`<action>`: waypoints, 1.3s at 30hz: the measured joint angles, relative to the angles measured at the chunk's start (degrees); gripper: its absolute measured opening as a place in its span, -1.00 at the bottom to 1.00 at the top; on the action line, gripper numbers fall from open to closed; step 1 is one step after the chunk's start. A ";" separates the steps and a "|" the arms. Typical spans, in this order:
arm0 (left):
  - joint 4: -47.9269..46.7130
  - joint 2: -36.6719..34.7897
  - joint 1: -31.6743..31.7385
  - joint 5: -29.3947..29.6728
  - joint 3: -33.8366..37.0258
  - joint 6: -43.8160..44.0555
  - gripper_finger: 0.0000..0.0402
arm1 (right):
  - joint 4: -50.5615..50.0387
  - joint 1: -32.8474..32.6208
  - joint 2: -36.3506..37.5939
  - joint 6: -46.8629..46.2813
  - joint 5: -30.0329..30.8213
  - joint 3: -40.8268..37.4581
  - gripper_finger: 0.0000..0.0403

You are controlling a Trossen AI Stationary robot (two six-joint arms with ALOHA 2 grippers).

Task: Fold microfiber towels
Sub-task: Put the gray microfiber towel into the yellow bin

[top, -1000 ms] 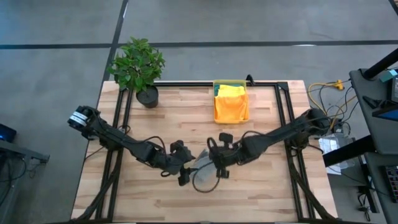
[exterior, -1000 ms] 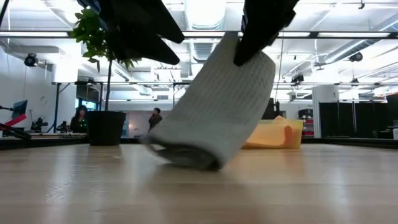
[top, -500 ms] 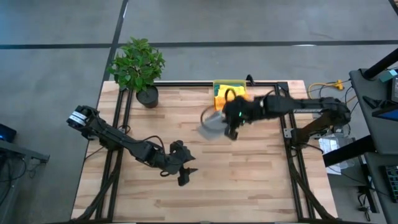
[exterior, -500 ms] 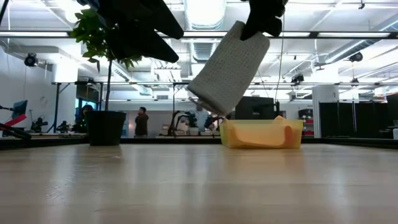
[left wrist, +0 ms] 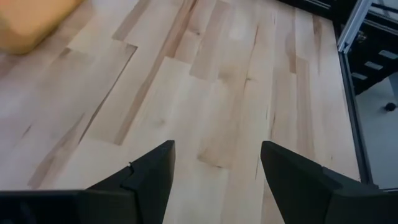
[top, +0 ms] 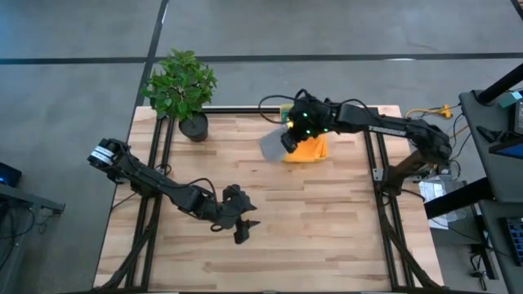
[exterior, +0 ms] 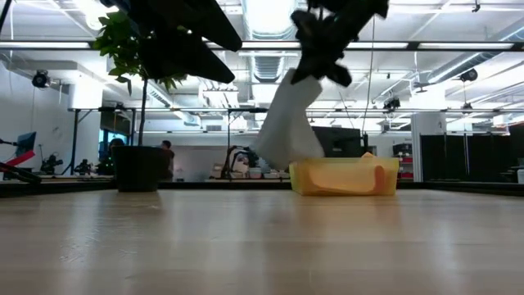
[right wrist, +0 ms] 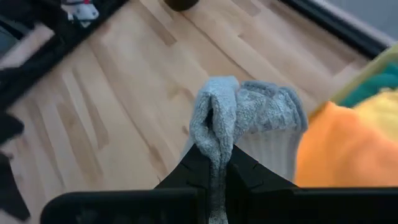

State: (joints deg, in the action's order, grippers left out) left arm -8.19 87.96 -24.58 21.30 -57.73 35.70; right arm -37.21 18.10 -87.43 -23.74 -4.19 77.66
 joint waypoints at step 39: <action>-0.22 0.28 0.22 0.24 0.02 10.50 0.13 | 5.97 7.57 -9.14 19.90 -1.72 5.35 -0.94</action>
State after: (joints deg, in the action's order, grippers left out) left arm -8.41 88.25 -24.36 21.54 -57.71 46.19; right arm -31.24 25.67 -96.56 -3.84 -5.91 83.01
